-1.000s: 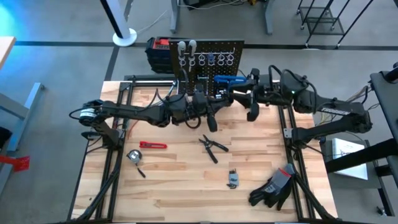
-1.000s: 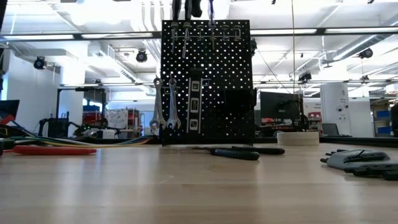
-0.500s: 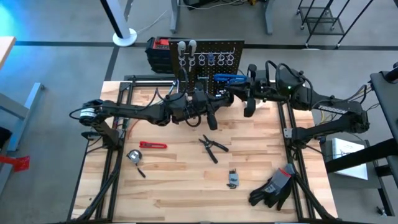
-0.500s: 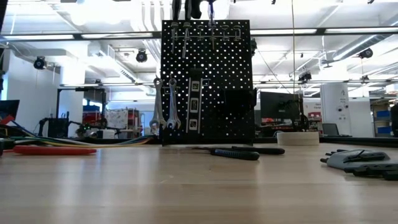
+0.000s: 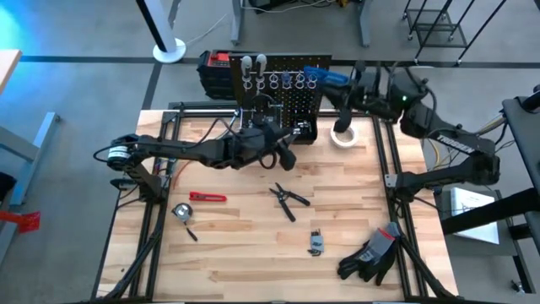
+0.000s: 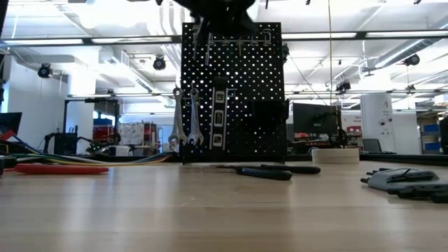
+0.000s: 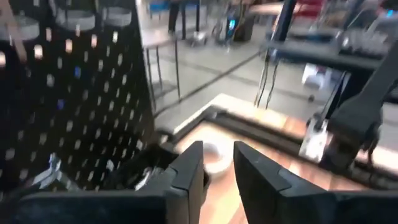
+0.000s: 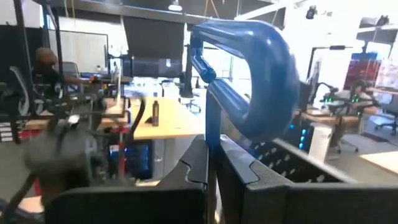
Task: Hang tools onto peg board
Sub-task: Hang the pick tool on the peg board
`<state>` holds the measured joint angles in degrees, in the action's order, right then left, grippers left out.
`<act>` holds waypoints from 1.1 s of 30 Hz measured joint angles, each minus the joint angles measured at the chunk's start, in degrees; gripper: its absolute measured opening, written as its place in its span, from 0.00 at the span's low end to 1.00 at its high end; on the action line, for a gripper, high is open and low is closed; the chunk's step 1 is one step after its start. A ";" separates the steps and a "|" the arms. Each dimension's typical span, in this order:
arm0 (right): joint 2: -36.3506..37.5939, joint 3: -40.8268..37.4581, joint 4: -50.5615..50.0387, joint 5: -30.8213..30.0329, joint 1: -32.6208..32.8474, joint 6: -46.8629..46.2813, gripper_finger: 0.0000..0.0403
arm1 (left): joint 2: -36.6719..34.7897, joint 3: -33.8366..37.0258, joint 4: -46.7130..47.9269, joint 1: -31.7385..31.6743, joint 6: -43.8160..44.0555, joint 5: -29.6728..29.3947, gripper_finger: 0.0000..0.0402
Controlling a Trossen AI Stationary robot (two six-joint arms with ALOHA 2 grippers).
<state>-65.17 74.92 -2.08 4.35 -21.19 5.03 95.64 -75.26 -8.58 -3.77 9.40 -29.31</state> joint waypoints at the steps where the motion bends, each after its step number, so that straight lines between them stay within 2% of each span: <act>1: -0.35 0.74 -0.33 1.11 -1.39 0.04 0.01 | 0.00 0.21 1.35 0.00 0.61 -0.01 0.20; 8: -3.50 3.78 -0.20 4.70 -9.19 1.57 0.00 | 0.02 3.06 2.01 0.95 2.05 -0.07 0.21; 11: -4.56 4.28 1.03 5.77 -11.49 1.80 0.00 | 0.02 7.30 -5.85 1.28 4.17 0.06 0.21; 15: -4.59 5.55 2.58 7.77 -13.61 1.19 0.00 | 0.02 15.87 -19.92 1.36 5.22 3.32 0.21; 21: -5.43 5.52 2.29 8.68 -15.83 1.12 0.00 | 0.04 26.47 -32.59 1.12 11.82 3.29 0.21; 26: -8.16 5.52 3.53 9.74 -16.33 0.75 0.00 | 0.04 32.45 -39.15 1.69 15.07 3.34 0.21; 33: -9.67 5.53 5.17 9.19 -16.31 3.13 0.00 | 0.04 36.06 -43.09 2.60 16.25 3.32 0.21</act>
<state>-74.84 80.45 3.08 13.54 -37.50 8.16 95.68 -39.20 -51.67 -1.17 25.65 -25.99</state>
